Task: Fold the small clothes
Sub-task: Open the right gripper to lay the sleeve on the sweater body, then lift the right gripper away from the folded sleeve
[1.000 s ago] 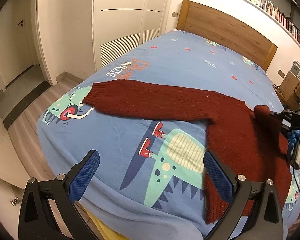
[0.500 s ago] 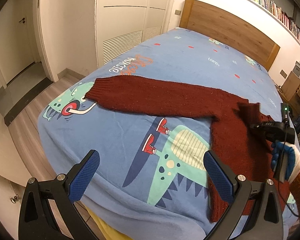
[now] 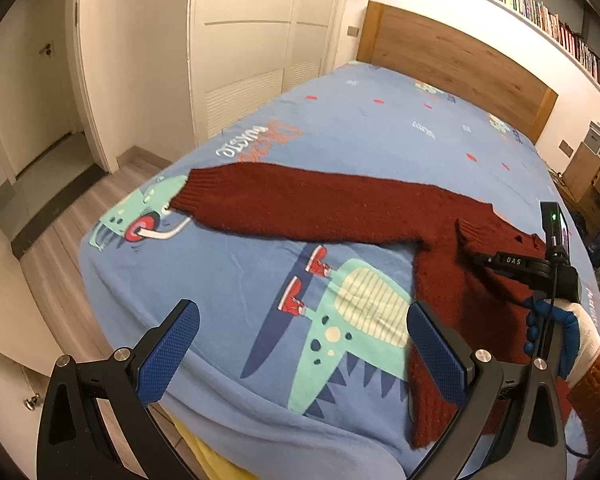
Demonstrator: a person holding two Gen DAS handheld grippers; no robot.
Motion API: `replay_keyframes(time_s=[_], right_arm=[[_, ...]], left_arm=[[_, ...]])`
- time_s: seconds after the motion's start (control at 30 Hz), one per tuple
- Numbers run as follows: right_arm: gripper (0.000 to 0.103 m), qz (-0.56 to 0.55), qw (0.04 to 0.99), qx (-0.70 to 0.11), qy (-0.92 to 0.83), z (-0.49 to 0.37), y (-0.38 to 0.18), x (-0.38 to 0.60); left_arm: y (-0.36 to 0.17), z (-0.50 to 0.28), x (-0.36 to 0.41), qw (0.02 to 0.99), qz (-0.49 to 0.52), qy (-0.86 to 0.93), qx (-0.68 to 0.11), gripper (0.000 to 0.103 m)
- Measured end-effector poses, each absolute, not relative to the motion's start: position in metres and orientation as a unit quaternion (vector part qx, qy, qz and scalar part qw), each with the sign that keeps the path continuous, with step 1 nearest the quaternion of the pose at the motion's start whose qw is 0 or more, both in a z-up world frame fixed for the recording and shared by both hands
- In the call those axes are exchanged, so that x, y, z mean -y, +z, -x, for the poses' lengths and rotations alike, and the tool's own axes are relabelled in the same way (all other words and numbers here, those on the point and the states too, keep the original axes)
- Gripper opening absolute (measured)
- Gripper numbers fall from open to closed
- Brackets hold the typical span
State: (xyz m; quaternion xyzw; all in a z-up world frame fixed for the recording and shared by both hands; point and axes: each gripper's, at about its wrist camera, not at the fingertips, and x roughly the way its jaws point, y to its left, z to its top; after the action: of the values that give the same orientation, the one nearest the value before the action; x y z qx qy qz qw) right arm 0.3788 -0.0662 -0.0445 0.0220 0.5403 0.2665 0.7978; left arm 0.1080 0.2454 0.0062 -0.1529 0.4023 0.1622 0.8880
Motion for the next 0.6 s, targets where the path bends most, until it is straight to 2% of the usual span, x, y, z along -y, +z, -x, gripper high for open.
replay_keyframes(time_s=[0.27, 0.43, 0.6], right_arm=[[0.042, 0.008, 0.827, -0.507, 0.242, -0.383, -0.023, 0.100], [0.042, 0.051, 0.836, -0.517, 0.177, -0.390, -0.051, 0.108], [0.048, 0.061, 0.833, -0.513, 0.198, -0.373, -0.061, 0.091]], left_arm=[[0.003, -0.112, -0.243, 0.888, 0.165, 0.150, -0.403, 0.102], [0.002, -0.115, -0.240, 0.887, 0.156, 0.152, -0.408, 0.102], [0.003, -0.119, -0.235, 0.887, 0.146, 0.156, -0.409, 0.102]])
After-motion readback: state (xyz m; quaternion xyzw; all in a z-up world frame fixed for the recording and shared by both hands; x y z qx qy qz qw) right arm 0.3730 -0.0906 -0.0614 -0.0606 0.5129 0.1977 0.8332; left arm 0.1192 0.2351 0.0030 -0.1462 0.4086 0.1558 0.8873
